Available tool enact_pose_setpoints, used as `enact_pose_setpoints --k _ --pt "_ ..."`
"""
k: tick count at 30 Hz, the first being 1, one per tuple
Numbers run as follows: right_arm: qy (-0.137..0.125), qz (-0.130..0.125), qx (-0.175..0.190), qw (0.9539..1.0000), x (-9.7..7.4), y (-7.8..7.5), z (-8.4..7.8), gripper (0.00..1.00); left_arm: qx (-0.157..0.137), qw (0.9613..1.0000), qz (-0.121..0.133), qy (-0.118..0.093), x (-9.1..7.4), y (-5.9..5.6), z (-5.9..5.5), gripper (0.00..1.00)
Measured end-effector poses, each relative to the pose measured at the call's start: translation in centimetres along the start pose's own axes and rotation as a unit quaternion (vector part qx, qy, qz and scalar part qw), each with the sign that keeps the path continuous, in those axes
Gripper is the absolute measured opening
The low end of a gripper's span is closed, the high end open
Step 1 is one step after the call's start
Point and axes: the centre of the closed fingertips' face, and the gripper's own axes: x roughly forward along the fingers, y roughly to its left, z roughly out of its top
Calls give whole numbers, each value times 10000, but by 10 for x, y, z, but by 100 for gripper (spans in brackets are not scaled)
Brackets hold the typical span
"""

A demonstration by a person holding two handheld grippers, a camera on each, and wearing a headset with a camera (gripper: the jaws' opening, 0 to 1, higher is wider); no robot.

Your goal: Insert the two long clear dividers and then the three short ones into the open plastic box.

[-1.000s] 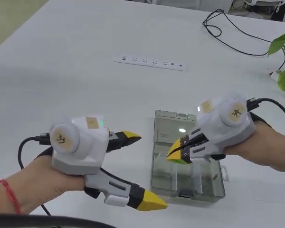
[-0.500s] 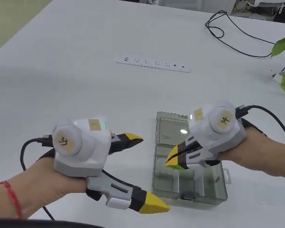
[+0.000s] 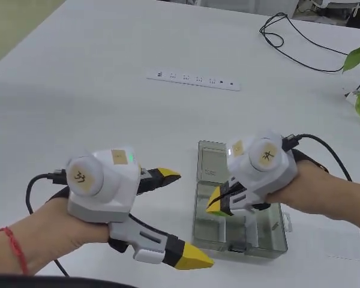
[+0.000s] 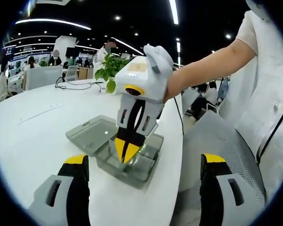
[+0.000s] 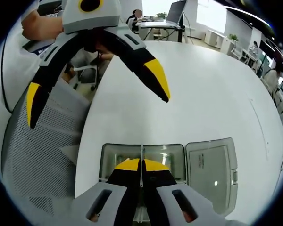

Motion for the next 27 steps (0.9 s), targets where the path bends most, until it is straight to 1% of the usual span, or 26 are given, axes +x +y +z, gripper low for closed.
enact_pose_setpoints --k 6,10,12,16,18,27 --pt "43 -5 -25 10000 0 0 -1 2 6 10000 8 -3 0 1 0 100" --pt "145 -38 -108 9998 4 0 -3 2 16 10000 19 7 0 2 0 100" --pt "166 -30 -126 9998 4 0 -4 3 2 10000 23 2 -1 2 0 100" --pt "135 -48 -105 9998 3 0 -4 3 12 10000 22 28 -1 2 -1 100" --pt "112 -68 -10 9999 3 -1 -4 3 -4 10000 22 17 0 2 -1 100" --pt "39 -173 37 9998 3 -2 -3 4 13 10000 17 23 -1 1 0 100"
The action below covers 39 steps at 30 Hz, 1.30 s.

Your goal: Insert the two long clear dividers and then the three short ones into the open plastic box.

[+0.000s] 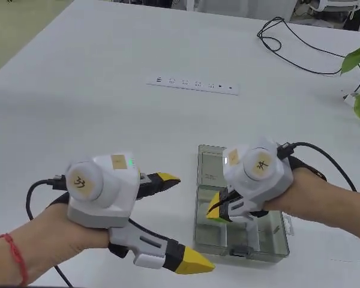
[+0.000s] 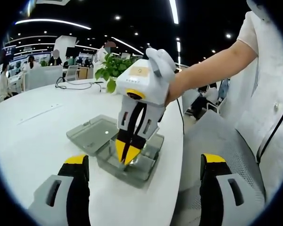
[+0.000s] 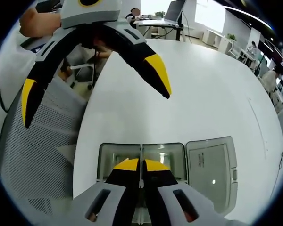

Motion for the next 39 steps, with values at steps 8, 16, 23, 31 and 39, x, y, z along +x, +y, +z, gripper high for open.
enact_pose_setpoints --k 8,16,23,31,39 --pt "-225 -81 178 9996 -10 -4 8 9 4 10000 17 -3 -1 0 1 100" --pt "-425 -169 202 9987 -24 -4 16 13 27 10000 20 -5 -1 0 2 100" --pt "-680 -289 328 9967 -44 -4 22 19 57 10000 37 -4 -3 1 4 100" --pt "-875 -411 462 9942 -68 -5 19 26 72 10000 42 2 -4 1 5 100" --pt "-902 -558 569 9927 -94 -6 2 32 88 9999 58 -22 -4 1 8 100"
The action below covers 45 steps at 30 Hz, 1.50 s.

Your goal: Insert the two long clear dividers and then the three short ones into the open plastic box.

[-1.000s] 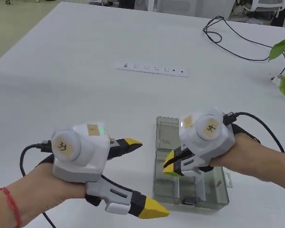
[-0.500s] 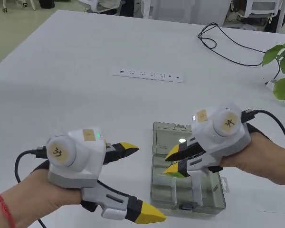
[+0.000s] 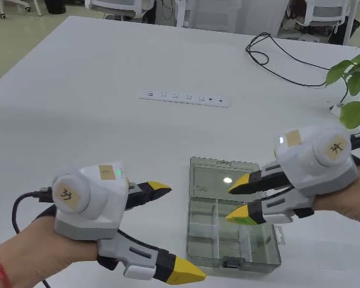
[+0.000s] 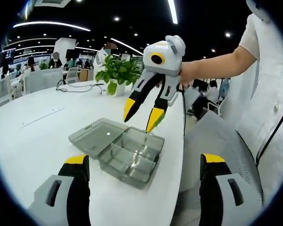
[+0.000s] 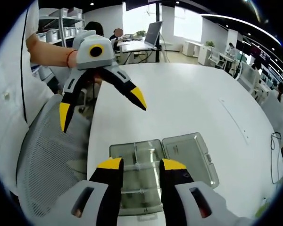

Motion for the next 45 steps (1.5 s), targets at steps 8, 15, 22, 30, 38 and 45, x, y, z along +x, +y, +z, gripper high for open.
enact_pose_setpoints --k 8,15,22,30,38,45 --pt "118 -116 142 9998 -24 -2 -24 37 -14 10000 -12 -8 0 -1 0 99" --pt "318 -199 276 9989 -42 -2 -55 41 -26 10000 -3 4 0 -1 0 99" --pt "637 -241 360 9970 -55 2 -89 44 -27 10000 -20 21 1 -3 -2 99" --pt "1054 -197 404 9934 -62 4 -127 45 -37 10000 -13 47 1 -3 -3 99" --pt "1608 -104 152 9868 -63 2 -165 45 -53 10000 -17 79 1 -3 -4 98" --pt "2191 45 -328 9751 -60 -1 -198 45 -59 10000 -10 78 1 -3 -3 98"
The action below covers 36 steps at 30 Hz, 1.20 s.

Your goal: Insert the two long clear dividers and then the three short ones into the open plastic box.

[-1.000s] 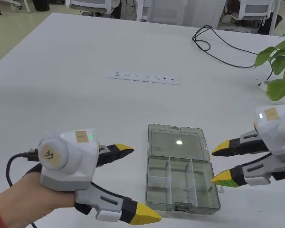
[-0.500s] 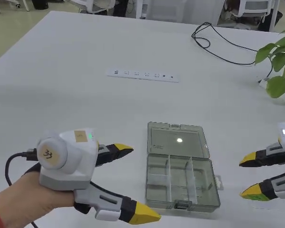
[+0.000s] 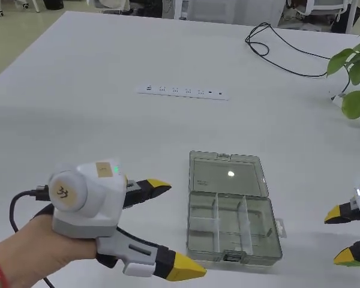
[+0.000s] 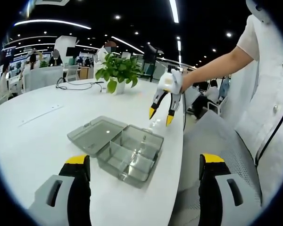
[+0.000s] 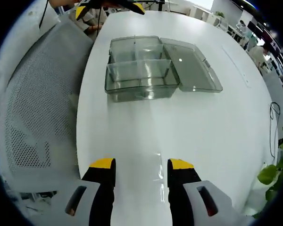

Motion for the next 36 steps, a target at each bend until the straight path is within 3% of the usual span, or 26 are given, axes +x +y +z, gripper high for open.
enact_pose_setpoints --k 5,12,26,36 --pt "286 43 -189 9994 13 -3 -15 45 -23 10000 -6 22 0 0 -2 98" --pt "479 46 -342 9983 20 -4 -22 43 -43 10000 -7 34 1 0 -2 98" --pt "498 68 -252 9984 20 -5 -24 33 -53 10000 -2 41 0 2 -3 97" --pt "488 14 -172 9987 19 -5 -23 33 -57 10000 -34 45 1 0 -4 95"
